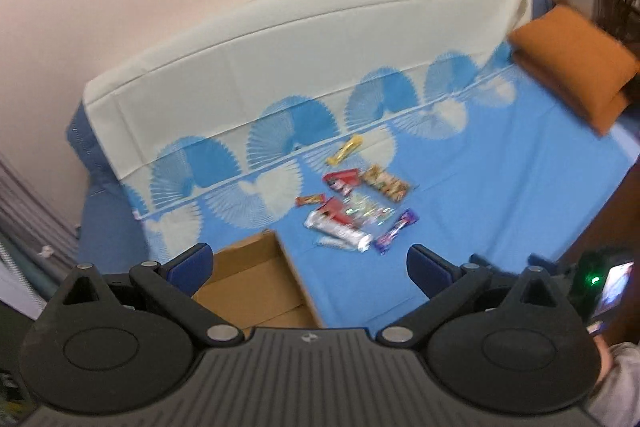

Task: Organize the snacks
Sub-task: 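Move both tools over toward the pile of snacks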

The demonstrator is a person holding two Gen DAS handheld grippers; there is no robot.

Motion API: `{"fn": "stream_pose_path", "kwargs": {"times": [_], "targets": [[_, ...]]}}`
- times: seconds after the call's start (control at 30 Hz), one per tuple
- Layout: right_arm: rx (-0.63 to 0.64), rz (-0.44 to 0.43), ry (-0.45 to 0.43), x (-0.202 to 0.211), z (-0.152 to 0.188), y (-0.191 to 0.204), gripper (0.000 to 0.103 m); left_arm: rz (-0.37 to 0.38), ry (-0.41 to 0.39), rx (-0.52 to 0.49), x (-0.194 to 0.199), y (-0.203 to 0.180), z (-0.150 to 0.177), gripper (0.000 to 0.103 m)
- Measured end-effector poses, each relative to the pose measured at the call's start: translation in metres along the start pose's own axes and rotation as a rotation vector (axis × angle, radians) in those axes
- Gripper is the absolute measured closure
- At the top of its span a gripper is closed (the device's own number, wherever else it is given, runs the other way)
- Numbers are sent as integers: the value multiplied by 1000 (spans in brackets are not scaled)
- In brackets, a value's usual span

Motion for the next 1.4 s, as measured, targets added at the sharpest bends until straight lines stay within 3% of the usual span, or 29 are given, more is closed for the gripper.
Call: {"fn": "stream_pose_path", "kwargs": {"times": [0.17, 0.27, 0.37, 0.53, 0.67, 0.77, 0.9, 1.07, 1.17, 1.27, 1.4], "targets": [[-27, 17, -16, -1, -9, -12, 0, 47, 30, -10, -1, 1, -11, 0], [-24, 18, -22, -2, -13, -14, 0, 31, 9, 9, -2, -1, -16, 0], [-11, 12, -16, -5, -15, -13, 0, -29, 7, -76, -2, -15, -20, 0], [7, 3, -4, -8, -17, -12, 0, -103, -15, -80, -3, -20, -27, 0], [4, 8, -5, -10, -21, -15, 0, -169, -56, -190, -4, -38, -28, 0], [3, 12, -3, -11, -24, -17, 0, -154, -64, -162, -6, -34, -31, 0], [-1, 24, 2, -15, -26, -20, 0, -72, -59, -82, -7, -21, -36, 0], [-4, 33, 12, -22, -29, -22, 0, -13, -63, -65, -6, -15, -42, 0], [-8, 30, 17, -28, -32, -24, 0, 73, -34, 1, -12, -6, -49, 0], [-13, 28, 27, -36, -33, -25, 0, 88, -11, 45, -20, -8, -59, 0], [-24, 26, 63, -51, -35, -29, 0, 13, -53, -85, -21, -31, -70, 0]]}}
Point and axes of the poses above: each gripper's, at about its wrist camera, not at the fingertips, and x roughly against the way its jaws point, y to its left, z to its underside, the point moved 2 cm from there along -x, roughly the way its jaws point, and after that the axes turned 15 degrees about y, right-handed, at the moved point
